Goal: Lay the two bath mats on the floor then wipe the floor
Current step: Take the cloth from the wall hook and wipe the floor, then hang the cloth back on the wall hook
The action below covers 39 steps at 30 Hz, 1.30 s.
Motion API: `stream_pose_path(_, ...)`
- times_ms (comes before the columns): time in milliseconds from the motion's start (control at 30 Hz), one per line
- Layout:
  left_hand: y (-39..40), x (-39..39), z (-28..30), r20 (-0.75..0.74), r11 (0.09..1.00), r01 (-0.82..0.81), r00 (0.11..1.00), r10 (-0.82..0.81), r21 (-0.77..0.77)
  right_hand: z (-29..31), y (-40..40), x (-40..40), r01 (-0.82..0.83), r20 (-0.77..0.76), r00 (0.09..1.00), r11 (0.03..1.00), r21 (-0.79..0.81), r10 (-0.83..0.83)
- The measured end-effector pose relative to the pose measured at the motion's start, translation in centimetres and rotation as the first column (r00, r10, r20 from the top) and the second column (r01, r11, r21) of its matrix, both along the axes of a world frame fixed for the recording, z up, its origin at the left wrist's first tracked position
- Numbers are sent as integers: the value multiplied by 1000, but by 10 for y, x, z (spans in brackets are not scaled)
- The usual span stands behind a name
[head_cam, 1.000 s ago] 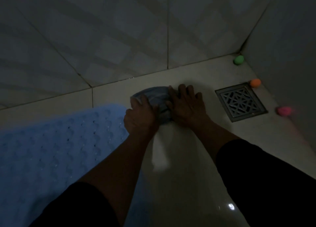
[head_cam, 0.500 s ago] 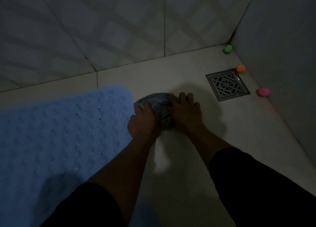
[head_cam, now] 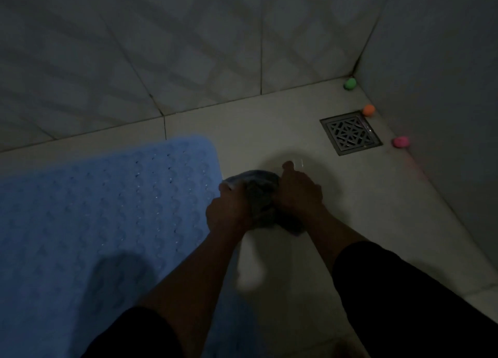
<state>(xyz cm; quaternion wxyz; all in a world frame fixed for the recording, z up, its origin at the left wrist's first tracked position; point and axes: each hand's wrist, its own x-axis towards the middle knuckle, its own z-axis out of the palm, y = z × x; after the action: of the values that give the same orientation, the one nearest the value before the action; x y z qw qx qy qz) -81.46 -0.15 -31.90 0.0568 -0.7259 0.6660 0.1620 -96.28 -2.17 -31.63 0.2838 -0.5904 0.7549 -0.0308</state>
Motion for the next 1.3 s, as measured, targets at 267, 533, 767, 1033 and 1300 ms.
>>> stream_pose_path(267, -13, 2, 21, -415, 946, -241, 854, 312, 217, 34, -9, 6, 6, 176, 984, 999, 38, -13)
stream_pose_path(533, -67, 2, 94, -649, 932, -251, 669, 362, 261, 113, -56, 5, 179, 440, 895, 966, -188, -80)
stream_pose_path(767, -120, 13, 151, -806, 973, -225, 564, 178, 58, 177, -96, 8, 282, 645, 762, 927, -246, -60)
stream_pose_path(1033, -174, 28, 148, -790, 977, -173, 613, 7, -126, 161, -142, 5, -35, 179, 970, 821, -570, 166)
stream_pose_path(1300, -212, 31, 104, -606, 970, -30, 785, -127, -242, 89, -160, 15, 64, 206, 977, 860, -506, 48)
